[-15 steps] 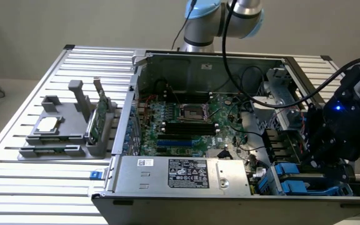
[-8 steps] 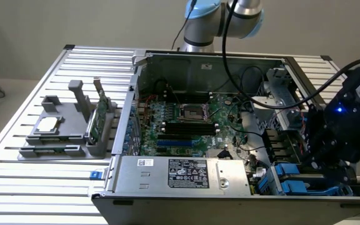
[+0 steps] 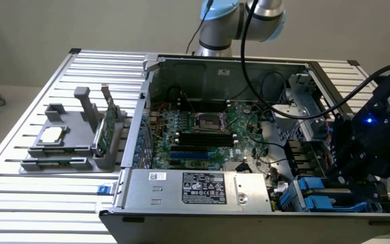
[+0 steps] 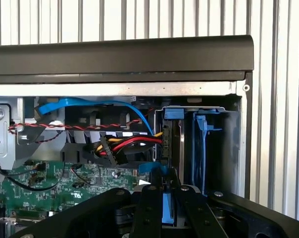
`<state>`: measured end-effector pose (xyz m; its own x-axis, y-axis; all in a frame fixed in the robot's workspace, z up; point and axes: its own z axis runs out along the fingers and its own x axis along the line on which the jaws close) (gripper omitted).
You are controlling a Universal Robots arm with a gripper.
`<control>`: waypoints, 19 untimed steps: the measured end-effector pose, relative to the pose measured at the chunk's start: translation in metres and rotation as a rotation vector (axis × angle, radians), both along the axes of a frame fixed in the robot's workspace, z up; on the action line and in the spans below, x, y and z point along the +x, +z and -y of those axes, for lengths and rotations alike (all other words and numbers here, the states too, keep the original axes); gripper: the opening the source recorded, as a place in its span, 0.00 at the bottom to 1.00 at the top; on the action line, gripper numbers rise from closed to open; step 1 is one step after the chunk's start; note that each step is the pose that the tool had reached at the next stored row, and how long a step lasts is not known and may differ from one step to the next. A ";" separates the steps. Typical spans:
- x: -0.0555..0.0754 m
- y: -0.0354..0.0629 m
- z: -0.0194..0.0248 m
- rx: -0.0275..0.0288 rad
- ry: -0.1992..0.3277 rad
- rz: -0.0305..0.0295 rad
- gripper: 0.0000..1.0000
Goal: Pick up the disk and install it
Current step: 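Insert the second disk wire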
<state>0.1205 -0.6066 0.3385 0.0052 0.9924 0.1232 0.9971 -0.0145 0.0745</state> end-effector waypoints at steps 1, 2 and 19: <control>0.000 0.0005 0.0000 0.0007 0.001 0.0000 0.16; 0.000 0.0008 0.0000 0.0015 0.002 0.0000 0.16; 0.000 0.0007 0.0052 0.0233 0.022 0.0001 0.16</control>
<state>0.1205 -0.6118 0.3392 -0.0163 0.9891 0.1463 0.9972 0.0055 0.0744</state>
